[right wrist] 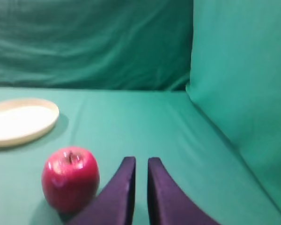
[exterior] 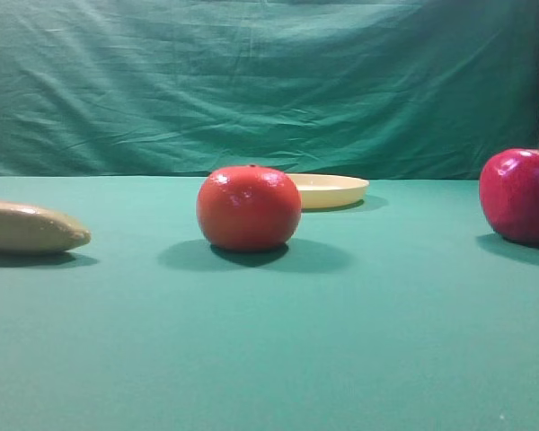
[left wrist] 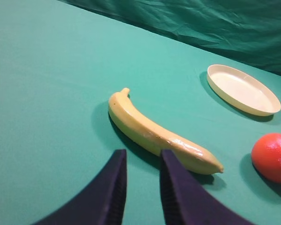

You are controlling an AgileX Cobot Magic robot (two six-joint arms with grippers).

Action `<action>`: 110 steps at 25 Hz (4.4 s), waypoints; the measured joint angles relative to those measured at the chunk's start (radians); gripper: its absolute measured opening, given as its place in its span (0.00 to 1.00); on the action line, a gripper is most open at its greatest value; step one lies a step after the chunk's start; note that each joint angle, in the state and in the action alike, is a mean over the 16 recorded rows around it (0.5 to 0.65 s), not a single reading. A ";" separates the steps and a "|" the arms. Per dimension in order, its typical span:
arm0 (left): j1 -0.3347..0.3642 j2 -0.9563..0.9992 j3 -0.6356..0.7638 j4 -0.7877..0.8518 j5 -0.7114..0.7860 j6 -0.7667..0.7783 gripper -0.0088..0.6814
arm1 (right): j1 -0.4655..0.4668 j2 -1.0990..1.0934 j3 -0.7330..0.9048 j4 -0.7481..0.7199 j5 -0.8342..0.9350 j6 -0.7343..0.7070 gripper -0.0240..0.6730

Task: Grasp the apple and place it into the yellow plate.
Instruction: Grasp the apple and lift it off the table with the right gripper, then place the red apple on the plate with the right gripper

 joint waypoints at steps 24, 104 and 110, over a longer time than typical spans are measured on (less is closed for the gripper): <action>0.000 0.000 0.000 0.000 0.000 0.000 0.24 | 0.002 0.900 -0.500 0.063 0.158 -0.015 0.12; 0.000 0.000 0.000 0.000 0.000 0.000 0.24 | 0.431 2.192 -1.788 0.229 0.313 -0.369 0.78; 0.000 0.000 0.000 0.000 0.000 0.000 0.24 | 0.440 2.210 -1.794 0.229 0.306 -0.385 0.86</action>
